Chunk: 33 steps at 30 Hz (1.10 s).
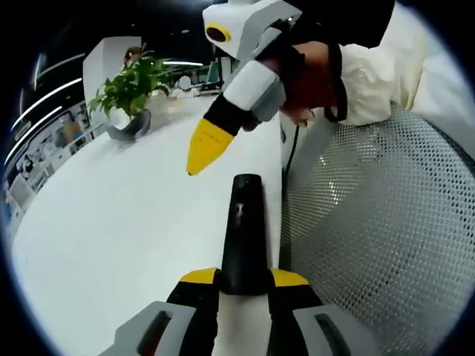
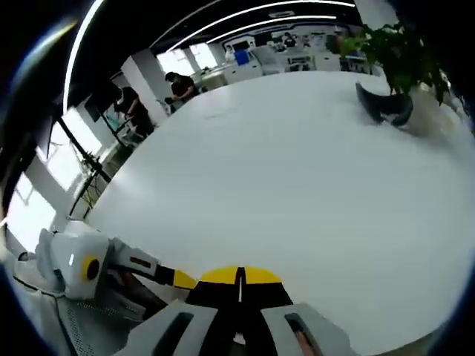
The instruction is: Press the specified remote control buttons in sequence, fully releasing each button before pressing the next.
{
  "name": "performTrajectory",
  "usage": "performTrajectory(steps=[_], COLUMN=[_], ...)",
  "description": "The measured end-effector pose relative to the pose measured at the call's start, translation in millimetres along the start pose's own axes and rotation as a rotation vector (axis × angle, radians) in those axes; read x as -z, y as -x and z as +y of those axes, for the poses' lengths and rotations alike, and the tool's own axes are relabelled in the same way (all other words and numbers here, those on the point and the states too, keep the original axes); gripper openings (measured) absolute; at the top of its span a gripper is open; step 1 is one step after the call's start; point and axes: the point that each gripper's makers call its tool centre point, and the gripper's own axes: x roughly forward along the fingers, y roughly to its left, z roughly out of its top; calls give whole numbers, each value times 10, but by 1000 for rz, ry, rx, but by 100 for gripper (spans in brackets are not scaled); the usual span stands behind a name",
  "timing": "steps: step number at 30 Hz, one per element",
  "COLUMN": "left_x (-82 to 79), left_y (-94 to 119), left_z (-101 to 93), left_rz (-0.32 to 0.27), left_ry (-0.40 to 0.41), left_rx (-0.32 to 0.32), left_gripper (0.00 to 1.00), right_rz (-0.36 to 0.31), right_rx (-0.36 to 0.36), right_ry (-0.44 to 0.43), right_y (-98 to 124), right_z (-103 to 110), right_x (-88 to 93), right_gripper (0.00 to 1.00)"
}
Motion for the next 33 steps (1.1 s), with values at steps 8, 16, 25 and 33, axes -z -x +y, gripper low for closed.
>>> performTrajectory(steps=[8,16,25,33], left_x=[-14,-15,-24,-24], left_y=[-4,-15,-21,-20], left_z=[0,6,17,25], left_rz=[-6,-5,-13,-19], left_ry=[2,13,16,18], left_rx=[-7,-15,-20,-21], left_gripper=[25,25,26,27], right_rz=[-147,-225,-359,-486], right_rx=[50,43,109,240], right_ry=[92,159,149,155], right_y=[244,463,772,929], right_z=[20,125,-19,-258], right_x=[-231,-259,-442,-528], right_gripper=[0,17,36,65])
